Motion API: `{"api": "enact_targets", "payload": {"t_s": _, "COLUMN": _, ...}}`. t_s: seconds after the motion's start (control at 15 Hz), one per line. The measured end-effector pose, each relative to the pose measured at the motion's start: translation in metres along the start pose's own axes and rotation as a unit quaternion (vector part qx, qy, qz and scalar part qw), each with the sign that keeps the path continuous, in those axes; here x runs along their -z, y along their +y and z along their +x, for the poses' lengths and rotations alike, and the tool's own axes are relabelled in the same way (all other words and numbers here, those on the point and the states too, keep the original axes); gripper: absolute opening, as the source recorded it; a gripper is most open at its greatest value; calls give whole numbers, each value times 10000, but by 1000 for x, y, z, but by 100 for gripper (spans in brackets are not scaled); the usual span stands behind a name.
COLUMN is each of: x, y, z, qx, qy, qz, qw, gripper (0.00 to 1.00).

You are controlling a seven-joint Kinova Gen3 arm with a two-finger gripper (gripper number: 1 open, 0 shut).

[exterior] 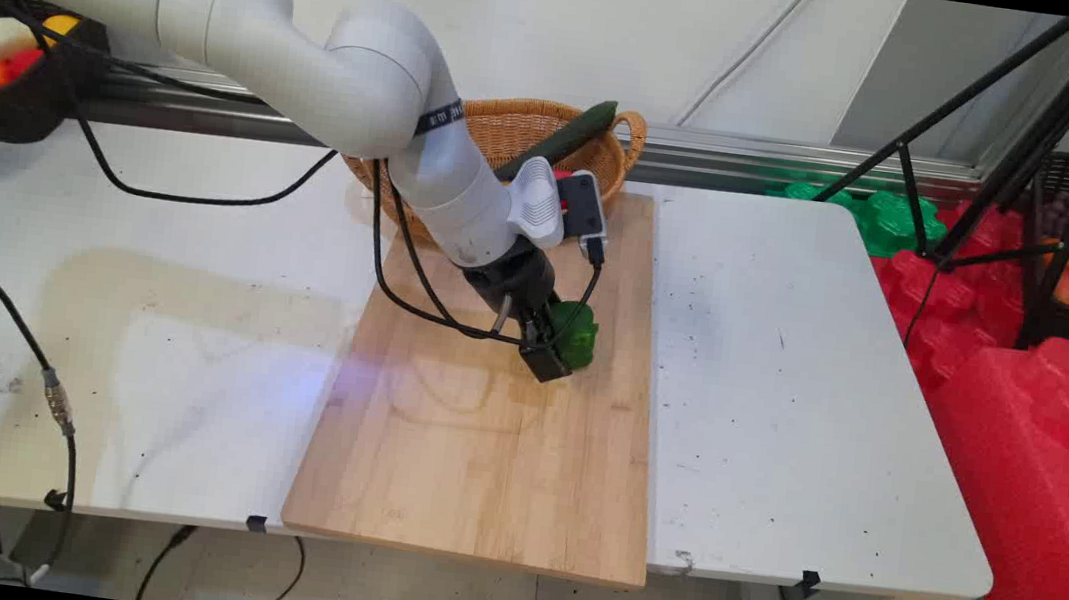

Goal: Pick up the cucumber from the vegetable basket

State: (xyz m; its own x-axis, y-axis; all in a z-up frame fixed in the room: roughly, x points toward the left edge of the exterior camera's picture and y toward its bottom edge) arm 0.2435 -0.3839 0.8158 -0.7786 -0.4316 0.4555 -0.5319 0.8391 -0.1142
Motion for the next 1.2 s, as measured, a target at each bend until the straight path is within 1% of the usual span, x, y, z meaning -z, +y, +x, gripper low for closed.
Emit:
{"api": "enact_targets", "payload": {"t_s": 0.2, "x": 10, "y": 2, "z": 2, "qx": -16, "qy": 108, "qz": 0, "qw": 9999, "gripper": 100}}
{"api": "enact_targets", "payload": {"t_s": 0.4, "x": 29, "y": 2, "z": 2, "qx": 36, "qy": 283, "qz": 50, "qw": 9996, "gripper": 100}}
{"api": "enact_targets", "payload": {"t_s": 0.47, "x": 39, "y": 1, "z": 1, "qx": 77, "qy": 381, "qz": 89, "qw": 9992, "gripper": 100}}
{"api": "enact_targets", "payload": {"t_s": 0.6, "x": 62, "y": -2, "z": -4, "qx": 175, "qy": 562, "qz": 187, "qw": 9981, "gripper": 100}}
{"api": "enact_targets", "payload": {"t_s": 0.8, "x": 98, "y": -13, "z": -19, "qx": 337, "qy": 822, "qz": 382, "qw": 9953, "gripper": 100}}
{"api": "enact_targets", "payload": {"t_s": 0.93, "x": 122, "y": -23, "z": -31, "qx": 517, "qy": 973, "qz": 552, "qw": 9924, "gripper": 100}}
{"api": "enact_targets", "payload": {"t_s": 1.07, "x": 137, "y": -31, "z": -40, "qx": 672, "qy": 1054, "qz": 686, "qw": 9898, "gripper": 100}}
{"api": "enact_targets", "payload": {"t_s": 1.2, "x": 152, "y": -43, "z": -50, "qx": 871, "qy": 1128, "qz": 855, "qw": 9861, "gripper": 100}}
